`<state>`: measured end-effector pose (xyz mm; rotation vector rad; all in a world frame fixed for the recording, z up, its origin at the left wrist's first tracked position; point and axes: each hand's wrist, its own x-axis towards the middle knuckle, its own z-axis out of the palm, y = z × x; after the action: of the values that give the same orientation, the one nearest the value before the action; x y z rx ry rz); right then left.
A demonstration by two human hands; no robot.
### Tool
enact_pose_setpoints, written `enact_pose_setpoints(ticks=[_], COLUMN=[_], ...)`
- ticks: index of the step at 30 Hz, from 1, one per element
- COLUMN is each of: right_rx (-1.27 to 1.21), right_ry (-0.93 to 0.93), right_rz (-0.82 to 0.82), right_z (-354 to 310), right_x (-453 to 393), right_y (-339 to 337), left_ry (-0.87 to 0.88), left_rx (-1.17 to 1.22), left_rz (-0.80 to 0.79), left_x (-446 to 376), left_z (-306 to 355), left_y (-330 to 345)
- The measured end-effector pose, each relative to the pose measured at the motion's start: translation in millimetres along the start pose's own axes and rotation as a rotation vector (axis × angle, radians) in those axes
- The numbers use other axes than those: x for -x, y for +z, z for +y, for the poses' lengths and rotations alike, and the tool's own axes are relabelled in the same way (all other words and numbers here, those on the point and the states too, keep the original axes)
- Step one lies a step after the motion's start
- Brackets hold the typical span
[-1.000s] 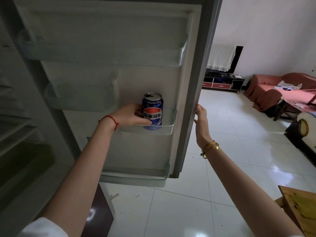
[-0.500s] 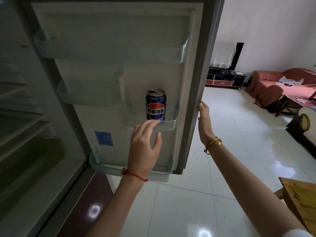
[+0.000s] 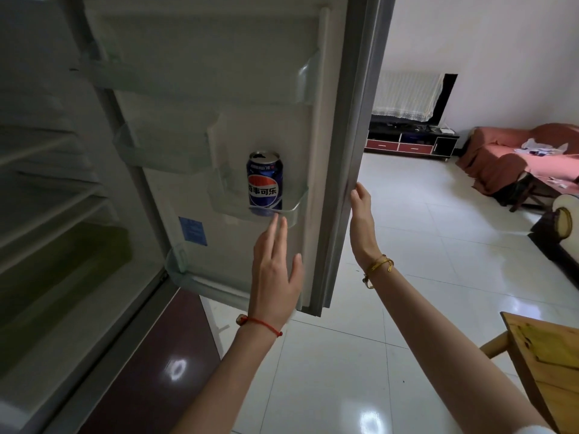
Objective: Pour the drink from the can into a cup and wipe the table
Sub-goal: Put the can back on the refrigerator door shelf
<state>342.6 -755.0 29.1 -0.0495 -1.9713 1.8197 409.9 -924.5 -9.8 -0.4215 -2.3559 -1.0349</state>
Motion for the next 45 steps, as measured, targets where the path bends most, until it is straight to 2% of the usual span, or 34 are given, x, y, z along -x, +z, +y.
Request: enact_pose_setpoints(ticks=[12, 20, 25, 31, 35, 45], right_rx=[0.053, 0.058, 0.069, 0.061, 0.068, 0.085], right_ry=[-0.222, -0.428, -0.618, -0.781, -0.824, -0.937], right_rz=[-0.181, -0.389, -0.540, -0.733, -0.843, -0.986], right_z=[11, 2, -3, -8, -12, -35], right_x=[68, 107, 128, 155, 173, 209], right_y=[-25, -28, -16, 18, 52, 150], left_ry=[-0.237, -0.422, -0.414, -0.433, -0.472, -0.589], left_rx=[0.039, 0.019, -0.004, -0.039, -0.095, -0.217], left_rz=[0.165, 0.286, 0.329, 0.395, 0.437, 0.524], left_x=[44, 80, 103, 130, 149, 169], left_z=[23, 41, 55, 59, 48, 9], left_y=[-9, -33, -50, -68, -84, -154])
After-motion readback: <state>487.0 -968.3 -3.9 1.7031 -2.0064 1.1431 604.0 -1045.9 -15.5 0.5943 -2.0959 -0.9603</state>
